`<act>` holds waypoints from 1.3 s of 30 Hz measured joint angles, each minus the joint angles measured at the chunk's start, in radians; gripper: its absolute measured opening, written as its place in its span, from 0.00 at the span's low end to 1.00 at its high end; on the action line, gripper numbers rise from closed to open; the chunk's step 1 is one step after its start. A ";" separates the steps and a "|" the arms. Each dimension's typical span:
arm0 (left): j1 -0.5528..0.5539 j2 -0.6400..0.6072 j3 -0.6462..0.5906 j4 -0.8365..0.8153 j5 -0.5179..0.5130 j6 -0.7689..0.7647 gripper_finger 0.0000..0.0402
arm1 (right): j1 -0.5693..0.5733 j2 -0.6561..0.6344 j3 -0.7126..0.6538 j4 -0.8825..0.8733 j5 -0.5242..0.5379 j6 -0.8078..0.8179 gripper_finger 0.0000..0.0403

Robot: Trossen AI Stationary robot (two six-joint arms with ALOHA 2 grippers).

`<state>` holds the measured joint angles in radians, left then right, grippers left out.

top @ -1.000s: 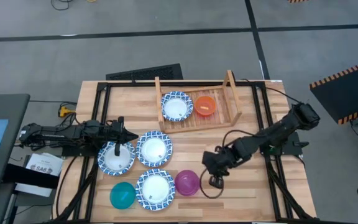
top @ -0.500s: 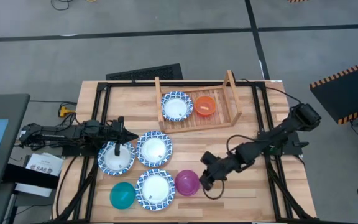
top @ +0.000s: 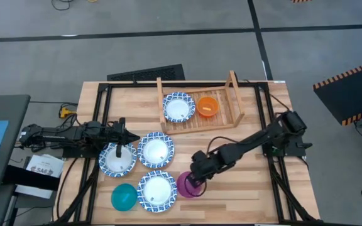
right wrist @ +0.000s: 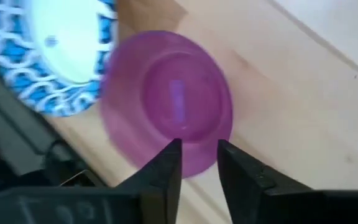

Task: Place and stack bowls onto a shelf
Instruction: Stack the purple transparent bowl on top of the yellow transparent bowl on the shelf

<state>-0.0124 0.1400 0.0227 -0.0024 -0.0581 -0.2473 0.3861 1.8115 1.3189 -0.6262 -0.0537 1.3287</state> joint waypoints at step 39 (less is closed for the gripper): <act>0.000 0.018 0.000 0.000 -0.001 0.000 0.00 | -0.160 -0.073 0.084 -0.189 0.054 -0.233 0.04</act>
<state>-0.0127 0.1581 0.0231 -0.0021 -0.0593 -0.2474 0.2256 1.7381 1.4025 -0.8150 -0.0001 1.0954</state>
